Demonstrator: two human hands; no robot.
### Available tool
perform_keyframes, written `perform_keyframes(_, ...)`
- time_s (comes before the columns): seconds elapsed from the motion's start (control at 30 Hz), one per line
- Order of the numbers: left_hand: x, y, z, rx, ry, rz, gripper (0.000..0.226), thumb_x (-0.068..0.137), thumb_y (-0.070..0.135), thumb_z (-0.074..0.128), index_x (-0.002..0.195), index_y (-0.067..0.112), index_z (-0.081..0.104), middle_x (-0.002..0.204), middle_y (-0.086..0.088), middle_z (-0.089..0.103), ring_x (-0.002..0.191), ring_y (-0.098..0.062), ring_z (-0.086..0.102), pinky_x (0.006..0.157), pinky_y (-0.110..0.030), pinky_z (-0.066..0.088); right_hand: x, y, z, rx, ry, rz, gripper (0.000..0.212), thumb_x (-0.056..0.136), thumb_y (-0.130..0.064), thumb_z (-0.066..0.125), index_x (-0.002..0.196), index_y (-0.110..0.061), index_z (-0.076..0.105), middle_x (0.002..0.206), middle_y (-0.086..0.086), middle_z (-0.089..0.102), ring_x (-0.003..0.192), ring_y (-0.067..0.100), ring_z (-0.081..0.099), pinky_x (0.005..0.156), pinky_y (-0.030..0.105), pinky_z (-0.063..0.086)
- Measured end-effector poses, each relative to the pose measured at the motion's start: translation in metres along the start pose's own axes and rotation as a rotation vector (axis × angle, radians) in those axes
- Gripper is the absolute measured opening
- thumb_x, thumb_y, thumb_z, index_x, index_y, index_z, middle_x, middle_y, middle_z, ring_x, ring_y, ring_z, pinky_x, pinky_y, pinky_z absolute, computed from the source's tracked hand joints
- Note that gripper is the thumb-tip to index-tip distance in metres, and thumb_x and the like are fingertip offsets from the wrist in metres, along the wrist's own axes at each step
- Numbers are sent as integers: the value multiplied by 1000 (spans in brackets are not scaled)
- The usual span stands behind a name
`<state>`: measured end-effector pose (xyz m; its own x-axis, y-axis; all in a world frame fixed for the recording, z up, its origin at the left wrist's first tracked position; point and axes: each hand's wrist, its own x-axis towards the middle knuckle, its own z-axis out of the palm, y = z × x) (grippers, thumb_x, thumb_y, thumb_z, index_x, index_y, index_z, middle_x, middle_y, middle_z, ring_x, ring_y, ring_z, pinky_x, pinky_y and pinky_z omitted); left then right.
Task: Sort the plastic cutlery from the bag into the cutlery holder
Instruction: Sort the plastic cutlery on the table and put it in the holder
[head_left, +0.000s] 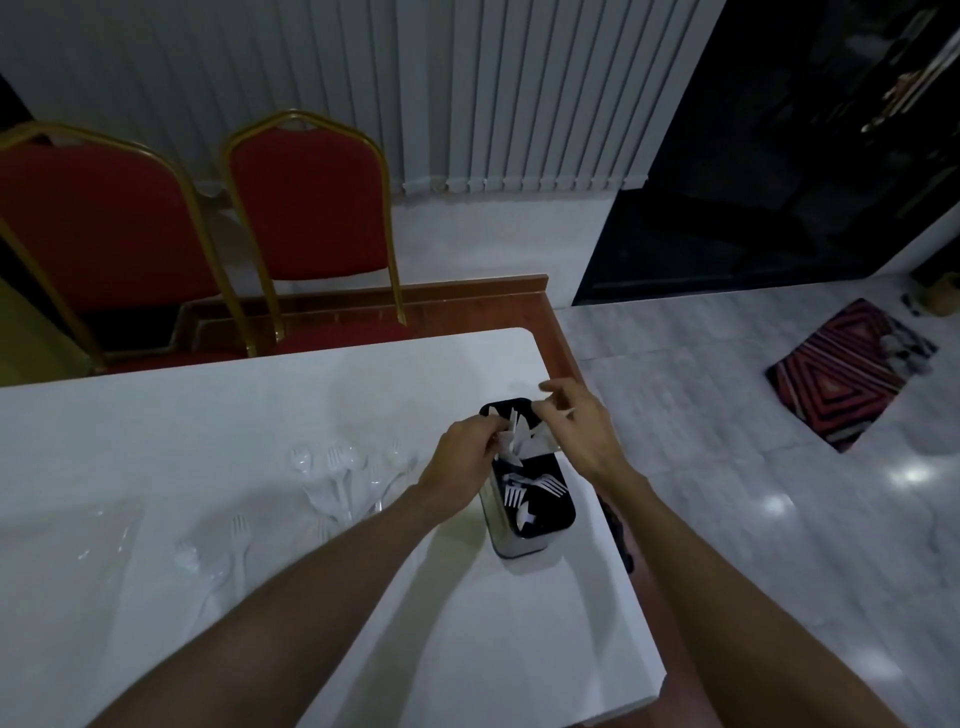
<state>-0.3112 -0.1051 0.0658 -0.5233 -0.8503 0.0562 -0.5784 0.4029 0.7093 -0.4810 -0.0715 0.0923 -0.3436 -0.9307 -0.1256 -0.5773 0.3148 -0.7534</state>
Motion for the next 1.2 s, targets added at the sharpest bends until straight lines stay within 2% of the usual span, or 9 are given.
perform_keyframes(0.1,-6,-5,-2,-16,13,27,17,92,10,53,105,10,64,97,-5,70,87,-20,65,75,-27,49,-5,-1,7,22,61,-45,44,91,-59,35,124,-34,50,106,-5,62,103,17,58,92,43,50)
perform_keyframes(0.2,-12,-1,-6,-89,9,55,18,94,22,54,101,11,67,88,-4,72,78,-17,66,72,-33,53,-7,-6,14,-149,73,-11,47,94,-60,32,128,-30,47,111,-1,62,110,25,53,98,50,42)
perform_keyframes(0.33,-11,5,-8,-61,68,-29,22,94,20,53,88,10,72,73,-6,69,63,-16,57,60,-26,39,-5,-5,19,-279,92,149,75,87,-74,34,137,-18,35,137,10,49,127,34,40,107,55,30)
perform_keyframes(0.43,-11,11,-10,-26,57,-86,23,94,18,53,83,7,70,62,0,54,62,-14,49,62,-23,33,-7,-10,21,-293,137,156,80,89,-71,35,145,-15,27,147,12,40,136,36,34,113,55,23)
perform_keyframes(0.57,-27,-6,-22,-73,117,-72,19,94,12,52,97,7,70,79,-8,61,75,-19,56,70,-30,43,-20,-32,25,-240,387,-134,41,98,-42,45,130,-17,52,129,3,59,121,24,52,106,41,35)
perform_keyframes(0.67,-49,-38,-36,-74,190,-117,27,93,8,51,116,10,66,103,-9,67,93,-22,61,84,-30,48,-31,-50,41,-132,368,-355,21,94,-8,52,112,-12,64,112,4,66,106,19,57,93,33,47)
perform_keyframes(0.77,-81,-82,-52,-52,228,-229,25,92,7,53,112,10,68,106,-10,69,97,-23,64,88,-34,50,-45,-64,78,-74,252,-421,20,88,3,57,101,-7,68,100,5,68,93,15,62,83,25,50)
perform_keyframes(0.97,-141,-149,-70,-35,175,-458,21,89,8,58,107,9,69,103,-11,69,95,-26,64,88,-36,50,-68,-44,165,-104,-14,-26,12,88,-6,59,96,-8,68,90,5,70,81,17,64,69,19,44)
perform_keyframes(1.2,-169,-182,-54,-27,75,-506,20,89,13,61,107,7,68,102,-11,66,93,-23,61,79,-22,41,-81,-15,231,-190,-88,343,33,93,-21,60,117,0,51,115,15,58,103,28,59,84,31,44)
